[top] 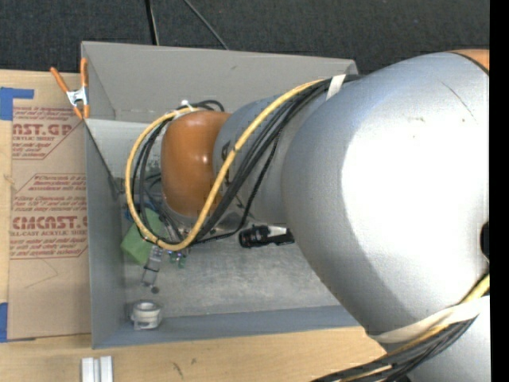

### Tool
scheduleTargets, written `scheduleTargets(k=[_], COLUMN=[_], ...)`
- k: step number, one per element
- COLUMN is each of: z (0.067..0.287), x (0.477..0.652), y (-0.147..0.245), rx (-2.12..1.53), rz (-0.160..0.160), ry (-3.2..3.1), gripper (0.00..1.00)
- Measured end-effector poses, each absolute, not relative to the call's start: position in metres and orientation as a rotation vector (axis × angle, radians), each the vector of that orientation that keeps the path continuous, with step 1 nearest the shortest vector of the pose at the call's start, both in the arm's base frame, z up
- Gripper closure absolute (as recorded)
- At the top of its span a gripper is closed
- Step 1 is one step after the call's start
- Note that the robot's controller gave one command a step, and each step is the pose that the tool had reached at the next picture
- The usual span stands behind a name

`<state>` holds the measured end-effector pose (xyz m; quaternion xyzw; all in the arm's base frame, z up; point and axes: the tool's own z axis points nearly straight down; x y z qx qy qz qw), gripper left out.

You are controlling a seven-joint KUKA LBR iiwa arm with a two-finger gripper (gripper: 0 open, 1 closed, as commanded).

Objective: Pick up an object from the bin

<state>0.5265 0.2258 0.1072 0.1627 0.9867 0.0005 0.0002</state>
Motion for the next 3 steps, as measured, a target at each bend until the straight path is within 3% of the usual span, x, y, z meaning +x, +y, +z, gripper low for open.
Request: scheduleTargets(k=[1,2,3], z=[0.0758,0.0792,0.0824], x=[0.5373,0.5402,0.5433], y=[0.2452,0.2466,0.247], rx=[0.636,0.635,0.635], rz=[0.015,0.008,0.017], ry=[3.056,3.067,3.056], gripper=[0.0,0.0,1.0])
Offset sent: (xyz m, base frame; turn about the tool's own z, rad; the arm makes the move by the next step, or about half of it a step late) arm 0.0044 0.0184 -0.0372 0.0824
